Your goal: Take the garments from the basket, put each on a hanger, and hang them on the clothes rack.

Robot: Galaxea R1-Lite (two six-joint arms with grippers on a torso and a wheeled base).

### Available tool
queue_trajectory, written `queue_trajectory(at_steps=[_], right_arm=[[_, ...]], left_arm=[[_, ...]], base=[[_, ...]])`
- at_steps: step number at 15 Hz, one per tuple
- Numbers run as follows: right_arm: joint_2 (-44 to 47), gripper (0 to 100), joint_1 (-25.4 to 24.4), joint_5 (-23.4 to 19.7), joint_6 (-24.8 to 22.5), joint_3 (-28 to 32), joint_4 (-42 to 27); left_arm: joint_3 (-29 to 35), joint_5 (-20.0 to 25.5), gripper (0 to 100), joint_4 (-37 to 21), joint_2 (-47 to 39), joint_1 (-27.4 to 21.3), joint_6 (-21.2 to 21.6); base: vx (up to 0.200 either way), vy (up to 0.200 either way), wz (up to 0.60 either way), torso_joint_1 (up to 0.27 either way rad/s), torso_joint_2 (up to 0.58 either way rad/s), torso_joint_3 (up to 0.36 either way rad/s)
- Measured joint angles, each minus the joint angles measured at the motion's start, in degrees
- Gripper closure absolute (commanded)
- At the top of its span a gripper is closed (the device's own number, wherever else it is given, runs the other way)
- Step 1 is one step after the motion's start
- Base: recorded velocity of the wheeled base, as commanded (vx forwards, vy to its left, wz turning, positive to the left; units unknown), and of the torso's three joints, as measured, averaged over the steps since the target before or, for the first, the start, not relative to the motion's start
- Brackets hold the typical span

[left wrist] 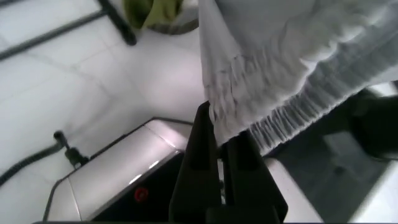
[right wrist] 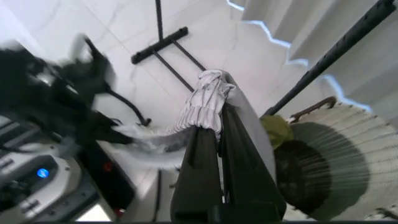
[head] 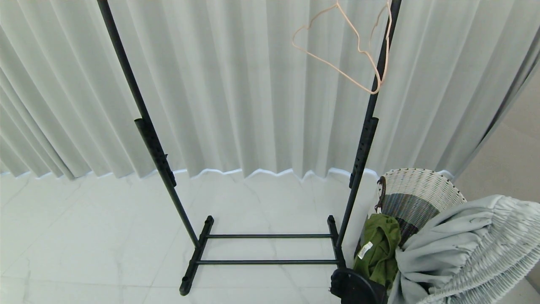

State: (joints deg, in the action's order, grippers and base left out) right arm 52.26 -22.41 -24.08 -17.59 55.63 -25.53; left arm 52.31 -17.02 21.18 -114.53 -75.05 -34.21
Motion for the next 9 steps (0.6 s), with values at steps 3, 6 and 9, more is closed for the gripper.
queue_trajectory(at_steps=[3,6,9], right_arm=[[-0.1,100,-1.0,0.0,-2.9,0.0,0.0],[0.0,100,-3.4,-0.1,-3.1,1.5,0.2],[1.1,100,-6.1,0.0,-3.1,3.7,0.2]], left_arm=[[-1.4,0.3,100,-0.2,9.2,0.3,4.4],[-3.1,0.5,100,-0.8,19.2,0.7,10.9],[-3.7,-0.2,100,-6.3,29.2,1.0,13.7]], base=[[0.000,0.000,0.00,0.000,0.00,0.000],[0.000,0.000,0.00,0.000,0.00,0.000],[0.000,0.000,0.00,0.000,0.00,0.000]])
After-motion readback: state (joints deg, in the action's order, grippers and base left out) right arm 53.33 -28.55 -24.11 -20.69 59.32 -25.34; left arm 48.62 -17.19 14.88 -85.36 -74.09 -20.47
